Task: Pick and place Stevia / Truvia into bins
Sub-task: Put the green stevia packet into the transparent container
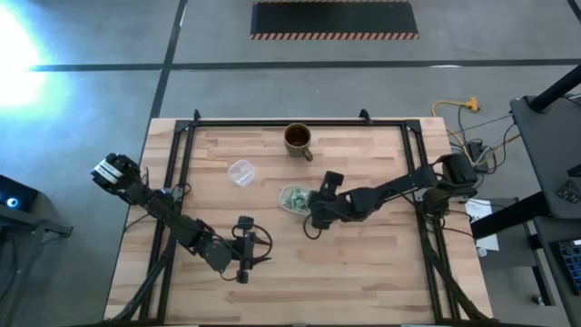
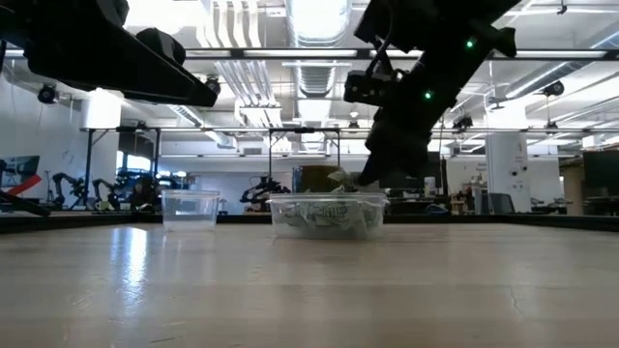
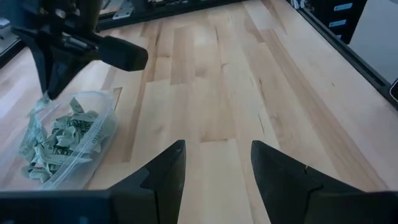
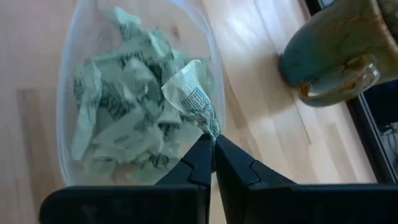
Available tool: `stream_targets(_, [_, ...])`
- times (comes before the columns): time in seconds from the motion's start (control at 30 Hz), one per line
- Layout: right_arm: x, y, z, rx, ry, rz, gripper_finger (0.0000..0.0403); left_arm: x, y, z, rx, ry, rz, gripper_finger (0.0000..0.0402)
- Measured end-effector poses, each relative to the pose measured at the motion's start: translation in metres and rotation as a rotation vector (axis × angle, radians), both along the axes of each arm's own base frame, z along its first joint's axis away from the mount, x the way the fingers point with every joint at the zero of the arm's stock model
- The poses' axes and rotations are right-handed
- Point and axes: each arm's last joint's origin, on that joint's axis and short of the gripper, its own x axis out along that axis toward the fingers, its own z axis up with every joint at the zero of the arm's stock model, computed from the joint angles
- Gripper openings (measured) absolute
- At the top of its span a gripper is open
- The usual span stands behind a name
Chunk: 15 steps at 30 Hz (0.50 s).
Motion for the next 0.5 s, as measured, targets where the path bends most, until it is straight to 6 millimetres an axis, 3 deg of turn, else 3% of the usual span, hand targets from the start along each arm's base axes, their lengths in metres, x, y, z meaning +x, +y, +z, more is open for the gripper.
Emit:
stream_targets(0.27, [-0.0022, -0.0003, -0.0033, 0.002, 0.012, 0.006, 0.0021, 0.0011, 0.0016, 0.0001, 0.002, -0.001, 0.007, 0.0166])
stream_targets(0.5, [-0.0018, 0.0002, -0.0033, 0.019, 0.010, 0.016, 0.0093, 0.0011, 0.0016, 0.0001, 0.000, -0.001, 0.007, 0.0166])
